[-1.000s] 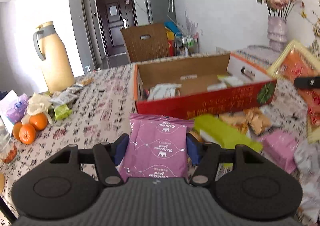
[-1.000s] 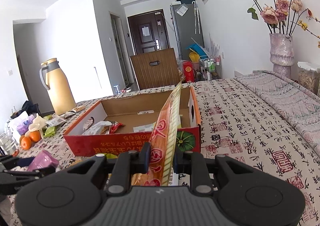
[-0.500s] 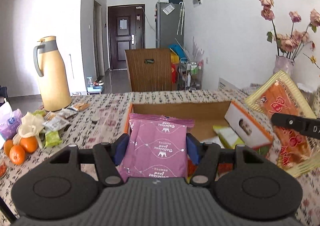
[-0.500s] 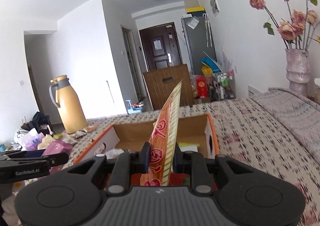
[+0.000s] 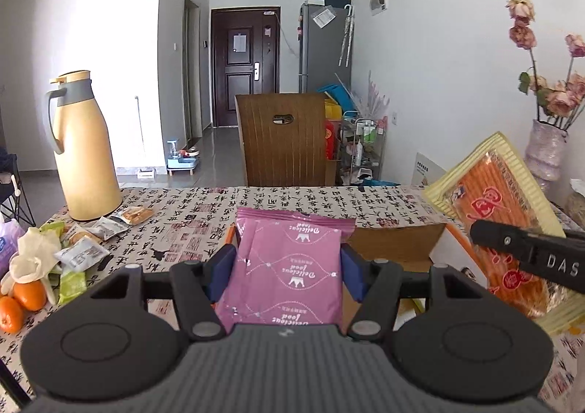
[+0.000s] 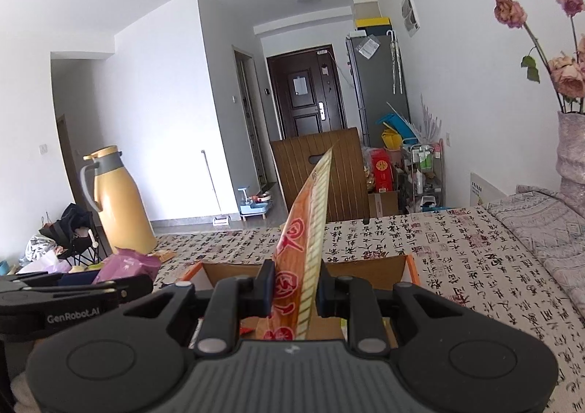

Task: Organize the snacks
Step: 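Carry the orange bag and pink packet with both tools over the red box, then lower both snacks into the red box and open both tools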

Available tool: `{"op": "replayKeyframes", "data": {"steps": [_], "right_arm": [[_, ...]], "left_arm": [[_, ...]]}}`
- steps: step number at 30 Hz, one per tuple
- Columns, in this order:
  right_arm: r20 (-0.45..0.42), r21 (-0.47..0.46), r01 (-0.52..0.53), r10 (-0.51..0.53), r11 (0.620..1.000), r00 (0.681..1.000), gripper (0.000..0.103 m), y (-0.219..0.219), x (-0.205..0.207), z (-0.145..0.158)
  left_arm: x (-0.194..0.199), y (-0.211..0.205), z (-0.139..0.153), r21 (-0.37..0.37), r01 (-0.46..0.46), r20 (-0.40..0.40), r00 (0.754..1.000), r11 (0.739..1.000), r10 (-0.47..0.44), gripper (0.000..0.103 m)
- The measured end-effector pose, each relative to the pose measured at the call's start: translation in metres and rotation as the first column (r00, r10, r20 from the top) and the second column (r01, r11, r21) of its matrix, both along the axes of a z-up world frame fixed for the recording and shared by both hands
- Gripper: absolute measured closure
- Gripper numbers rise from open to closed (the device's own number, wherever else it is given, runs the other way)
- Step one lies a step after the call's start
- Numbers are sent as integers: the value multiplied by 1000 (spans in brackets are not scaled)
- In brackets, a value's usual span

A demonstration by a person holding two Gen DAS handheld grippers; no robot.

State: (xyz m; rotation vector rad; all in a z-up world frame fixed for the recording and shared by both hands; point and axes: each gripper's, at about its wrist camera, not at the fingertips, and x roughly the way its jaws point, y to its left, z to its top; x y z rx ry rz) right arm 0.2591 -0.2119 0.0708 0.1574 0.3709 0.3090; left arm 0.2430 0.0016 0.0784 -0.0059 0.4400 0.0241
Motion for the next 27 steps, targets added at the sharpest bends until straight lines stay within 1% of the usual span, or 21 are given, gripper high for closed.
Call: {"op": "replayKeyframes", "data": {"steps": [5,9,17,22,24,25,26,27], "right_arm": [[-44,12,-9,9,1000,999,82,4,31,-16],[-80,20,-6,7,1000,997,82,7,48,-34],[-163,16,-3,5,1000,987,82,8,69,-68],[-189,5,-7,7,1000,982,82,9,72,-75],[-194,1,-7,8,1000,981,81,9,71,-77],[-197,0,-8,8,1000,980,79,9,71,-78],[-200,-4,-6,6,1000,980,76,8,71,-78],[-201,-8,0,-2,1000,980,75,7,71,-79]], "left_arm": [[28,-1,-14,-8,-26,-31,999,1000,26,41],[39,-1,-32,-1,-30,-62,998,1000,30,41],[49,0,-55,2,-18,-116,993,1000,18,41],[51,-1,-61,-4,12,-130,991,1000,-12,40],[48,-1,-61,-3,17,-118,993,1000,-17,40],[46,-1,-60,-5,19,-112,993,1000,-19,35],[45,-1,-59,-8,15,-104,994,1000,-15,26],[44,0,-58,-6,6,-95,995,1000,-7,22]]}}
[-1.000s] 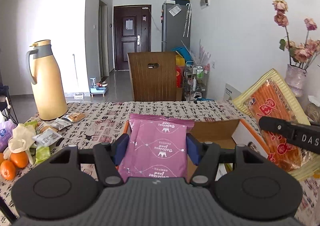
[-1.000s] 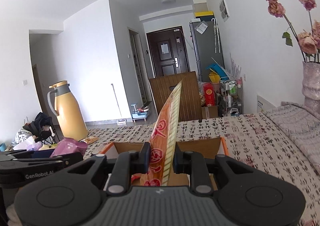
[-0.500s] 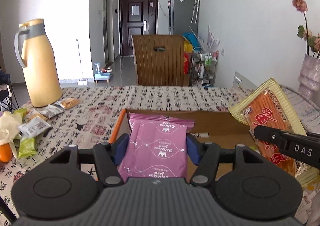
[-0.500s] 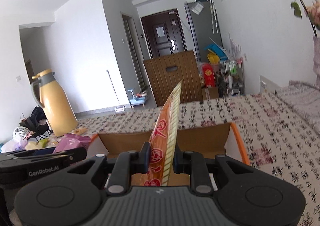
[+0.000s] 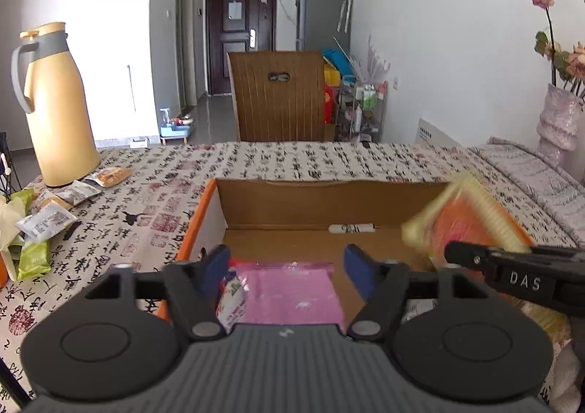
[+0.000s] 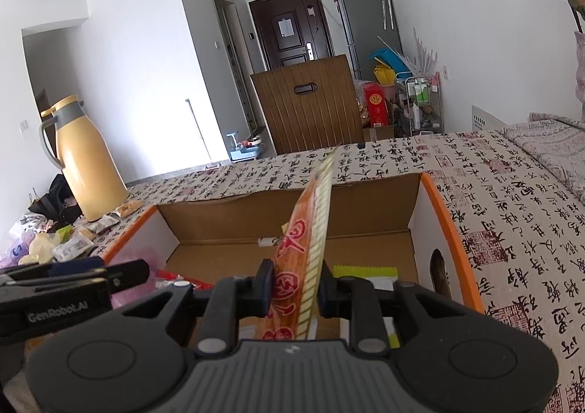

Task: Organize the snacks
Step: 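Lower both snacks into the red box and open both tools, then move both open tools from the box back to the snack pile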

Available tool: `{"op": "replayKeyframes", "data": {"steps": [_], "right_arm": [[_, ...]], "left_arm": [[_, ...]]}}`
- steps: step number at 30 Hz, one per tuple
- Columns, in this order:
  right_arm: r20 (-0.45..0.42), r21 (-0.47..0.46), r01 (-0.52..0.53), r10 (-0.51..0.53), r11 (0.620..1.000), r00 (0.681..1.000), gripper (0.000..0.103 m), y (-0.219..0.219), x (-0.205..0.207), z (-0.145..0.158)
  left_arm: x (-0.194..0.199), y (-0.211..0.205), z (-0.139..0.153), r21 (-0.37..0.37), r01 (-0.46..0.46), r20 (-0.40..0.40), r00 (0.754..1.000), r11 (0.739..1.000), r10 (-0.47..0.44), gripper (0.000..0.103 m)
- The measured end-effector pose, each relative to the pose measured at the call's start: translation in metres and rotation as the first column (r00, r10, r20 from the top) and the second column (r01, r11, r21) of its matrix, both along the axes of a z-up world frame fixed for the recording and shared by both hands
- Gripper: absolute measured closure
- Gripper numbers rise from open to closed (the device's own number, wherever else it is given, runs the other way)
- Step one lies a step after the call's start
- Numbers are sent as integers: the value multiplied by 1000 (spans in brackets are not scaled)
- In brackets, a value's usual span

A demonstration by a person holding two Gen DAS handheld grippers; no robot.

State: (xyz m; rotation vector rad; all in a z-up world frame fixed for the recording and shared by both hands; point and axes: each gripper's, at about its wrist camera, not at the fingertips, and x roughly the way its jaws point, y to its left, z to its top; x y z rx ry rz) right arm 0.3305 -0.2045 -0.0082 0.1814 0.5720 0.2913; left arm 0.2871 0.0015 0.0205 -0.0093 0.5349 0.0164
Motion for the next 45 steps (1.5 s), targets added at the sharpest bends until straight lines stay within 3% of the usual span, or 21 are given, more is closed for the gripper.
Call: {"op": "replayKeyframes", "data": {"steps": [1,4,9,12,26,45], "right_arm": [[0,-4,6,-6,1000,1000,75,-1,-2,0],[7,-11,24,-24,1000,1000,50,-4,-4,1],[36,-8,49,-48,999,998,7,-9,-9,6],[48,-26,50,-48,998,998,0,-8,-13,8],[93,-68,60,-54,996,994,0,-5,-28,30],[142,-85,65,-53,994,989,0,-10,-108,60]], "left_arm": [[-1,0,1,1,-6,7,1000,1000,6,17],[-4,2,3,-4,-29,17,999,1000,29,1],[-3,5,4,-6,-44,12,999,999,44,0],[-2,6,3,-11,-50,8,999,999,50,0],[-13,9,27,-24,-63,26,998,998,64,0],[-93,13,55,3,-52,85,995,999,52,0]]}}
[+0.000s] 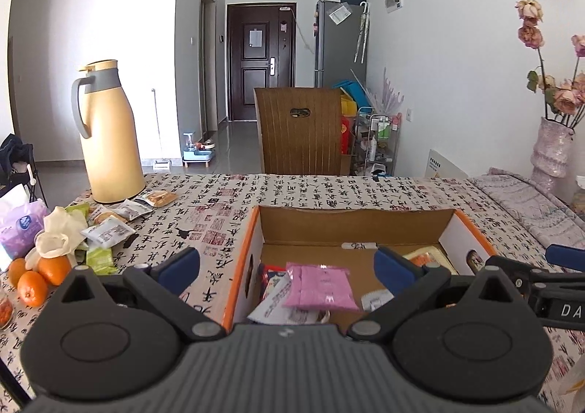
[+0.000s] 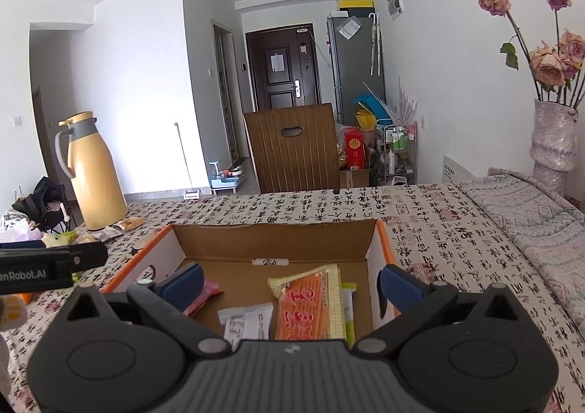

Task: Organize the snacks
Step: 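Move both open tools from the box back to the snack pile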

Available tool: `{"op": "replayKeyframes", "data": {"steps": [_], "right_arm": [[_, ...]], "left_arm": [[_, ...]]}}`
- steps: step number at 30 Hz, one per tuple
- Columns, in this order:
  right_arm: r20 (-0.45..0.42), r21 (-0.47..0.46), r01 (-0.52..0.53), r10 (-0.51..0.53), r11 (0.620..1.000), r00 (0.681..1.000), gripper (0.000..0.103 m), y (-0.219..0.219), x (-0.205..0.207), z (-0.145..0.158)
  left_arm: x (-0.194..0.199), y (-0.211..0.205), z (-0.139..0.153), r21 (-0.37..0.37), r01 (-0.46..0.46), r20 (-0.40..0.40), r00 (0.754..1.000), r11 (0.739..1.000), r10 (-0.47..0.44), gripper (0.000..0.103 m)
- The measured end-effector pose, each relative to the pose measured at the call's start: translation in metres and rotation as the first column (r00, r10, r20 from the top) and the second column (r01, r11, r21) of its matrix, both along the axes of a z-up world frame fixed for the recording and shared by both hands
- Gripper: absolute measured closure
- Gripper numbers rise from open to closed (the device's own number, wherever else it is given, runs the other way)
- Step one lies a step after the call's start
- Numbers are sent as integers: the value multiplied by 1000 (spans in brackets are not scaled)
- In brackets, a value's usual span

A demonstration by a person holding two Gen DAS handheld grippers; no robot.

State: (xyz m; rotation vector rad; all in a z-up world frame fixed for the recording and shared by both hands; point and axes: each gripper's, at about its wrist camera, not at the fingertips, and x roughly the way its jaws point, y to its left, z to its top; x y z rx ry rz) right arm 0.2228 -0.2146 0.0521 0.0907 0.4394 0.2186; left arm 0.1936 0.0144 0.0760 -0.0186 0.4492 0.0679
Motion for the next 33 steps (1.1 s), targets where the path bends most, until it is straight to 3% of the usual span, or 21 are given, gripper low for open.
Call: {"op": "replayKeyframes", "data": {"steps": [21,33], "right_arm": [[-11,-25,-22,22,999,1000,0,-2,-105,-14],[-54,-81,-38,33,996,998,0,3,-154,-42]], "left_arm": [[-106,13,-22,-48,24,-17,1000,999,-25,0],[-150,12,-58,-72,54,-83,995,996,-60,0]]}}
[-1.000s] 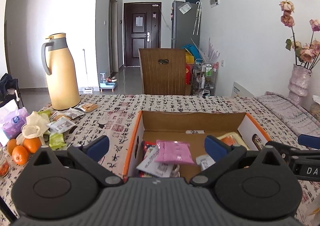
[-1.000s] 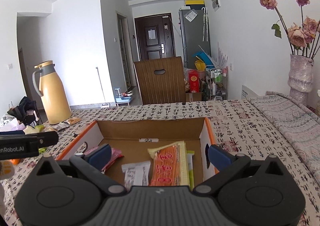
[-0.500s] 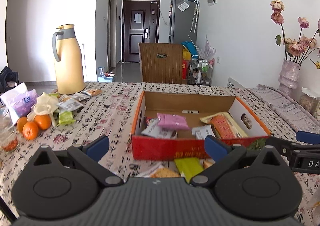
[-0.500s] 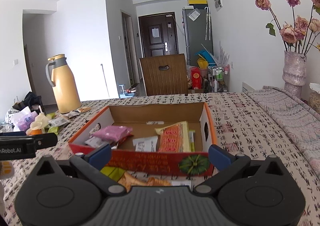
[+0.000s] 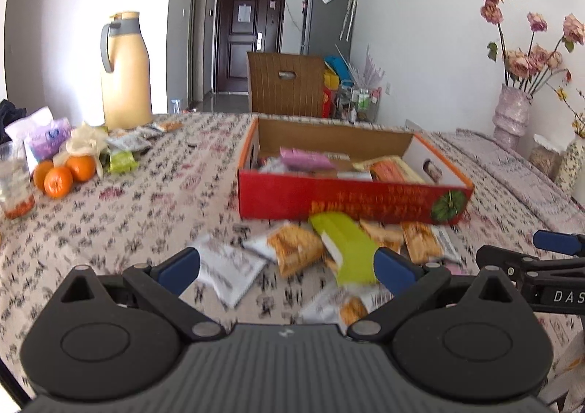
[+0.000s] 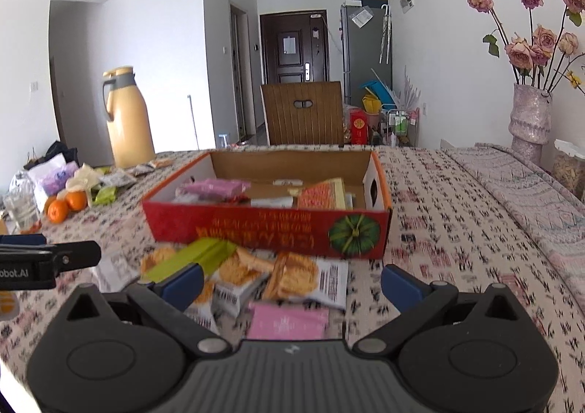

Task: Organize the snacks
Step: 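Move both open tools from the box back to the snack pile, then grasp a white printed snack packet with the right tool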

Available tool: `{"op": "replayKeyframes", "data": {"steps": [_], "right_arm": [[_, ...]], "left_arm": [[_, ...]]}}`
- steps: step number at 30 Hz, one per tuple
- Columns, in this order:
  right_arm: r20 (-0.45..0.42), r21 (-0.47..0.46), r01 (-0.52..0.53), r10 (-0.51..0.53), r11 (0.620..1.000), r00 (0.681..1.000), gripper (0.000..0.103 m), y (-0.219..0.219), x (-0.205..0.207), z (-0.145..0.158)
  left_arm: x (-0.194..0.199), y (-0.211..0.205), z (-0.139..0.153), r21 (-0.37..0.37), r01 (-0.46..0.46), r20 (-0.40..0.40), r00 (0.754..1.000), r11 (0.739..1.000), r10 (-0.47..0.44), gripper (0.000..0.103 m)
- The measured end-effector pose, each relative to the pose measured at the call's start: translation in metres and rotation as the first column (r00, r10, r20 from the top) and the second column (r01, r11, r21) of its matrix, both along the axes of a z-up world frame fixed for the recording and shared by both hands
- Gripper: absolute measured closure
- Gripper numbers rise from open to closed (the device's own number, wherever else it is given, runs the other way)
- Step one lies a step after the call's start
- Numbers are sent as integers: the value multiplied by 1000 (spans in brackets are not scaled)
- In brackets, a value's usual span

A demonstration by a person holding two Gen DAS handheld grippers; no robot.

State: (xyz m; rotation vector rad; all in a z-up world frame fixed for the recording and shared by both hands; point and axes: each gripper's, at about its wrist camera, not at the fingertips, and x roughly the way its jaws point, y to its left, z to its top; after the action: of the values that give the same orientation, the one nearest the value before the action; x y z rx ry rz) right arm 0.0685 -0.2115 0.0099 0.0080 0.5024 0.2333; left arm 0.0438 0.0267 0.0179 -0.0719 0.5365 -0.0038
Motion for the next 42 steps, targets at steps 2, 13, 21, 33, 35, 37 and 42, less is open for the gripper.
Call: {"op": "replayKeyframes", "data": {"steps": [2,13,21,33,35,37,42], "right_arm": [[-12,-4,2,-2,1000,1000,0,-1,-7,-6],[-61,-18,-24,23,1000,998,0,5,-43,-29],[-98,-45,-59,54,997,994,33,26,-52,-45],[-135,-53,-96,88,994,987,62,33,-50,-55],[-131,-46,-99,92,994,987,63,32,-50,-54],[-120,-35,-106,101,994,988,64,31,-51,-52],[-71,4,-119,119,993,990,64,26,-51,-41]], "left_arm": [[-5,-1,-6,-6,6,-15,1000,1000,-6,0],[-18,-4,-21,-9,21,-49,999,1000,-22,0],[-27,1,-29,-12,22,-69,997,1000,-23,0],[-28,7,-34,-24,18,-80,997,1000,-20,0],[-27,6,-35,-21,19,-81,996,1000,-21,0],[-25,5,-34,-16,21,-83,996,1000,-23,0],[-17,-2,-36,8,31,-88,996,999,-30,0]]}}
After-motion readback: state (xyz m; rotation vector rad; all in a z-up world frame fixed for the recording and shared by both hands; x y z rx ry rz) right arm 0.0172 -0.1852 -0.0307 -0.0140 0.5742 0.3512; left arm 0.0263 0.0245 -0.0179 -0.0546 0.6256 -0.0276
